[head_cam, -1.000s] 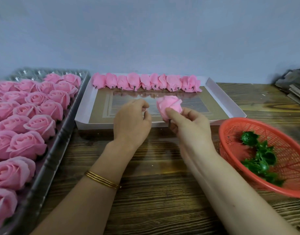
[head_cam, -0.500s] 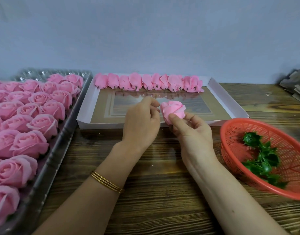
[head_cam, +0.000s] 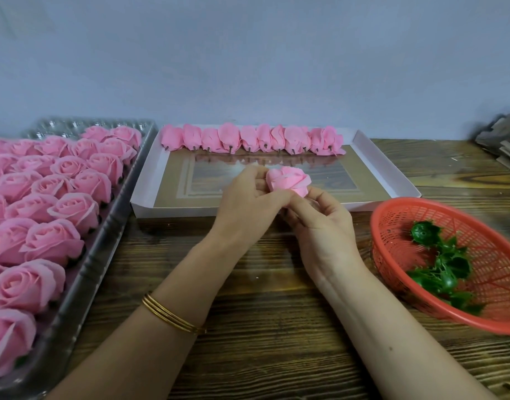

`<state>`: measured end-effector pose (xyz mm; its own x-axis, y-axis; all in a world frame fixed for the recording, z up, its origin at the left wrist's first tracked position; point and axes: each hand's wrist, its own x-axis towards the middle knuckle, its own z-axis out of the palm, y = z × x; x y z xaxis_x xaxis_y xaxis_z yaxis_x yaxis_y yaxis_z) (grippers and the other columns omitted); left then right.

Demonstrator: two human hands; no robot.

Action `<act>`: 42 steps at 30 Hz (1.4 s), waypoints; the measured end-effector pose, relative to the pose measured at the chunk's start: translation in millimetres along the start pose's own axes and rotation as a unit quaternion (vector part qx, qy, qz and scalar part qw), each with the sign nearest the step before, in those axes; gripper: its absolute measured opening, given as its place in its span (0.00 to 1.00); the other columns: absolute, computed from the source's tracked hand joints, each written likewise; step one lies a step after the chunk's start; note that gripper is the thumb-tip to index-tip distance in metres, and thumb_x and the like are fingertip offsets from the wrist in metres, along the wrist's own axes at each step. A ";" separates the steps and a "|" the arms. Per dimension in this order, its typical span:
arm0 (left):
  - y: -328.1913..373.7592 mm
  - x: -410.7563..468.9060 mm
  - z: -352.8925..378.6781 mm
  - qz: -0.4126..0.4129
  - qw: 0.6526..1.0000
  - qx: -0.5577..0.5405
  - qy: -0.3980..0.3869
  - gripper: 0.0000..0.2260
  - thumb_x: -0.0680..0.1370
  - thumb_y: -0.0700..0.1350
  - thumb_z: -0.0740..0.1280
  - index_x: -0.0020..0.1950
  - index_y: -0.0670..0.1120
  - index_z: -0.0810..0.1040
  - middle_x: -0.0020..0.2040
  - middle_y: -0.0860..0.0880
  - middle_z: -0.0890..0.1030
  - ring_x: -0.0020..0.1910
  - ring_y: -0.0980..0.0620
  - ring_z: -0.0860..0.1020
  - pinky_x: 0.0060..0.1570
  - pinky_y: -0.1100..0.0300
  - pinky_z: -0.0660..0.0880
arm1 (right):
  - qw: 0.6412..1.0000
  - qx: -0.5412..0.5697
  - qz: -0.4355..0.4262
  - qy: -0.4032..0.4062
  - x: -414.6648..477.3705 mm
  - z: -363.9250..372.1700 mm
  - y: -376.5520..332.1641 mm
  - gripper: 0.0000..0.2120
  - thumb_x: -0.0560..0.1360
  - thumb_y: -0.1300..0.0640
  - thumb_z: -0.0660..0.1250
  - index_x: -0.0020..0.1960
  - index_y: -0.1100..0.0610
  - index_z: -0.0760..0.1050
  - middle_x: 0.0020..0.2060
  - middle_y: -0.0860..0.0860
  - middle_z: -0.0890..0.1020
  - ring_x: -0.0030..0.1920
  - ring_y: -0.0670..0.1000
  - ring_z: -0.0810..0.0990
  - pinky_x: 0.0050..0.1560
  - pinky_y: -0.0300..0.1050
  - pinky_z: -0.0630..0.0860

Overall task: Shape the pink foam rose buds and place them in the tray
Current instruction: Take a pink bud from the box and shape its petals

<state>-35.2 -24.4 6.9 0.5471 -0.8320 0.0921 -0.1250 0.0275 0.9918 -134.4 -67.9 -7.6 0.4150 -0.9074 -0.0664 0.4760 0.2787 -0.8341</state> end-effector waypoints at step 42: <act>-11.0 3.2 -5.6 -0.079 0.979 -0.182 -0.037 0.05 0.72 0.42 0.75 0.40 0.43 0.81 0.39 0.38 0.81 0.38 0.47 0.80 0.45 0.53 0.77 | 0.983 -0.012 0.093 -0.156 -1.7 1.6 1.9 0.23 0.64 0.73 0.68 0.59 0.75 0.72 0.43 0.60 0.82 0.47 0.55 0.81 0.60 0.48 0.77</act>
<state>-27.4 -24.3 -3.3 0.4719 -0.8797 -0.0586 0.2664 0.0789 0.9606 -133.0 -65.3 -8.2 0.7123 -0.7000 -0.0508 0.3529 0.4198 -0.8362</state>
